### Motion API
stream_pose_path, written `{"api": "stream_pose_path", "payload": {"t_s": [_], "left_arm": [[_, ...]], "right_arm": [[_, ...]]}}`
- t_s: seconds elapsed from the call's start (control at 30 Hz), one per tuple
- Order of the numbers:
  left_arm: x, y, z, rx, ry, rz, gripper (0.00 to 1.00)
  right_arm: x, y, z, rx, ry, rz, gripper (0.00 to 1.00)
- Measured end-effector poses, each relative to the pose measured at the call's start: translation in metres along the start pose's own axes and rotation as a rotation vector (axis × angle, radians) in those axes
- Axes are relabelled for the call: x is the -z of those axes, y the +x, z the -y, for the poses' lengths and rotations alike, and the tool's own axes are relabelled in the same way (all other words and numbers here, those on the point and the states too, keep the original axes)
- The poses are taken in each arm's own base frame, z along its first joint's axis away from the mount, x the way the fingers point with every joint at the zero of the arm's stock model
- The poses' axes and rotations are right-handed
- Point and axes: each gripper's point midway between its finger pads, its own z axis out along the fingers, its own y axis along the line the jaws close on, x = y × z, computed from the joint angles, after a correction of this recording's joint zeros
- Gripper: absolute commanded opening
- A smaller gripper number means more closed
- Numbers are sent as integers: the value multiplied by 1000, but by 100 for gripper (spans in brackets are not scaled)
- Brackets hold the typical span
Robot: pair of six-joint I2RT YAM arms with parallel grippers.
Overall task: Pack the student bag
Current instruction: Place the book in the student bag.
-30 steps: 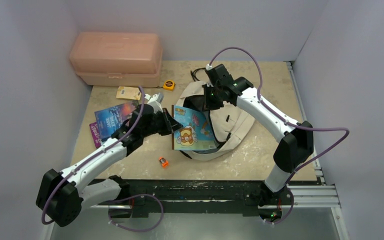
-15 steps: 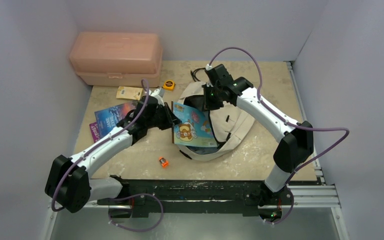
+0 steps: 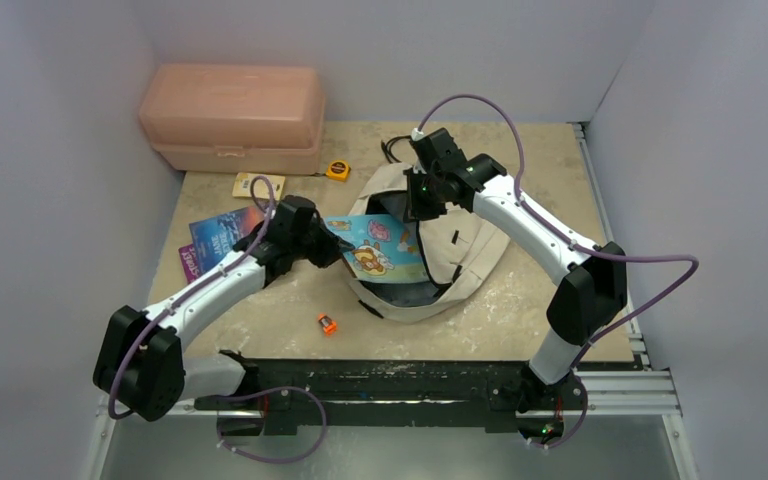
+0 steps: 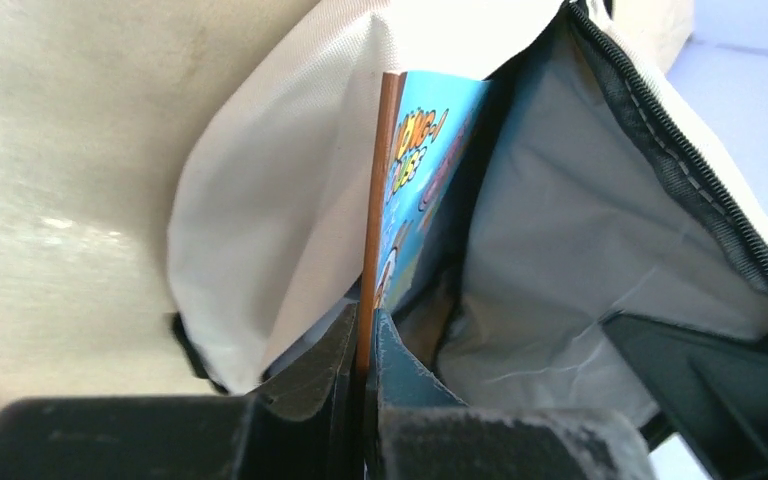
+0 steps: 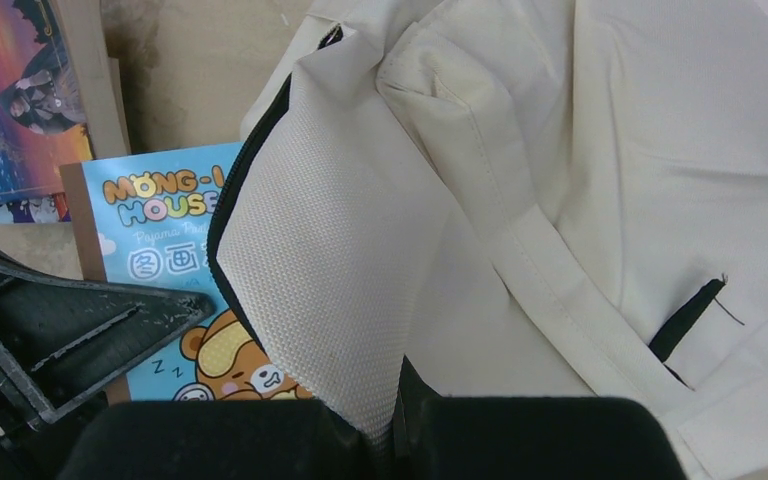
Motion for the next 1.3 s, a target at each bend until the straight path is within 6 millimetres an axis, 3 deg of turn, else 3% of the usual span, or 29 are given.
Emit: {"api": "stream_pose_path", "payload": {"t_s": [0.2, 0.33, 0.57, 0.83, 1.07, 1.3], "left_arm": [[-11, 15, 7, 185, 36, 16, 0], [-11, 24, 22, 234, 82, 55, 0], [-14, 18, 33, 384, 108, 111, 0], [-40, 42, 32, 341, 55, 153, 0], [-49, 62, 53, 254, 62, 220, 0], [-82, 58, 79, 211, 59, 310, 0]], "right_arm": [[0, -1, -1, -11, -5, 3, 0], [0, -1, -2, -17, -4, 3, 0], [0, -1, -2, -20, -5, 3, 0], [1, -2, -2, -22, -5, 5, 0], [6, -6, -1, -10, 12, 15, 0], [25, -11, 2, -27, 29, 57, 0]]}}
